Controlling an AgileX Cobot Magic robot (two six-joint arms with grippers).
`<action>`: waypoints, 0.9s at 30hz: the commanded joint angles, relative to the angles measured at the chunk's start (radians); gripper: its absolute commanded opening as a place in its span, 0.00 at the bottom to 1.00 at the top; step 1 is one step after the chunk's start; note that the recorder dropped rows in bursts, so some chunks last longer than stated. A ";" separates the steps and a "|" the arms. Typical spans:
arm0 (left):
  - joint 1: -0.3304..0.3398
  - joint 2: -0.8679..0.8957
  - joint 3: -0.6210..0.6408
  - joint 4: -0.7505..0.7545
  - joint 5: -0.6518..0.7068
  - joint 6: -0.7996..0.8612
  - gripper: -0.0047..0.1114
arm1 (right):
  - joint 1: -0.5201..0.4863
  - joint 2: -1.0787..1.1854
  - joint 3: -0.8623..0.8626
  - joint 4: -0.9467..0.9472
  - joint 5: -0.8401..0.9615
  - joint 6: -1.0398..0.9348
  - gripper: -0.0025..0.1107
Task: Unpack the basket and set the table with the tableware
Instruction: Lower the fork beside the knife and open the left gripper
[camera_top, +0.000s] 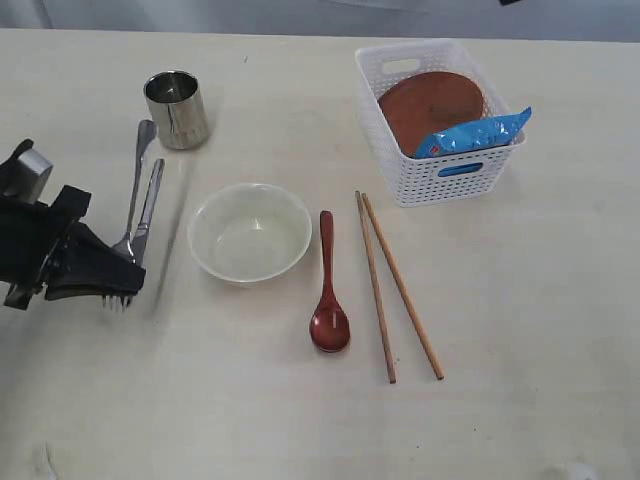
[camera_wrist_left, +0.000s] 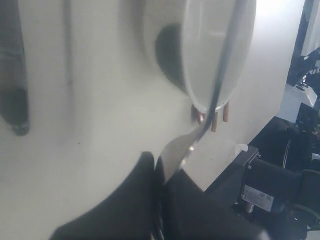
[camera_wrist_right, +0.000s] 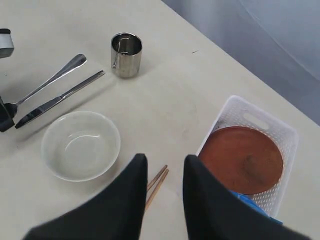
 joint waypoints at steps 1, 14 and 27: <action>-0.041 0.055 -0.034 -0.018 0.010 0.014 0.04 | 0.000 -0.006 -0.002 0.002 -0.010 0.003 0.24; -0.056 0.126 -0.074 -0.072 -0.055 0.004 0.04 | 0.000 -0.006 -0.002 0.009 -0.021 0.007 0.24; -0.099 0.133 -0.090 -0.072 -0.054 -0.056 0.04 | 0.000 -0.006 -0.002 0.009 -0.021 0.007 0.24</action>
